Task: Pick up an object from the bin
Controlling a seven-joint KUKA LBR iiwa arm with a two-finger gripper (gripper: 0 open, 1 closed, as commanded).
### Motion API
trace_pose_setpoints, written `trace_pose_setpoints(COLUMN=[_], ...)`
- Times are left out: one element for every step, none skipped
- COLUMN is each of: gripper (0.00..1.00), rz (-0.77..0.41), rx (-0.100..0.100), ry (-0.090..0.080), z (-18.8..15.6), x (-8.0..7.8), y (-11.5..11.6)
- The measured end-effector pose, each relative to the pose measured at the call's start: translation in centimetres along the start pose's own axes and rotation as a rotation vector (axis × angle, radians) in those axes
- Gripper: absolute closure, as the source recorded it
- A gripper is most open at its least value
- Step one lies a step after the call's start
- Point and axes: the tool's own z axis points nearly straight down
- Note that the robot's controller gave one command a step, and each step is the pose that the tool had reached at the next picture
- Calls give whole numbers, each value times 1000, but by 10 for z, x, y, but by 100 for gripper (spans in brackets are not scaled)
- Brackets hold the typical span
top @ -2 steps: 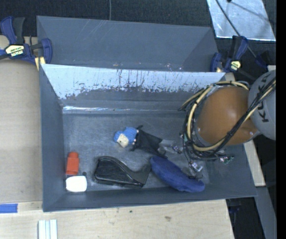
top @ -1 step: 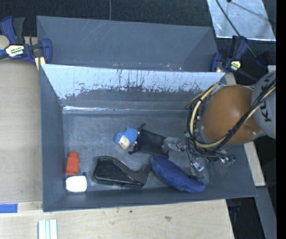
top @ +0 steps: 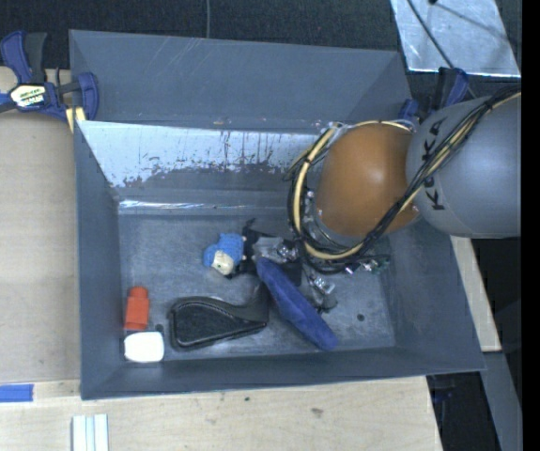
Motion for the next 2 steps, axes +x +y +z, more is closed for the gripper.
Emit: trace_pose_setpoints(gripper=[100, 100], rz=[6, 7], rx=[1, 5], ry=[0, -4], z=[0, -131], x=[2, -15], y=[-1, -5])
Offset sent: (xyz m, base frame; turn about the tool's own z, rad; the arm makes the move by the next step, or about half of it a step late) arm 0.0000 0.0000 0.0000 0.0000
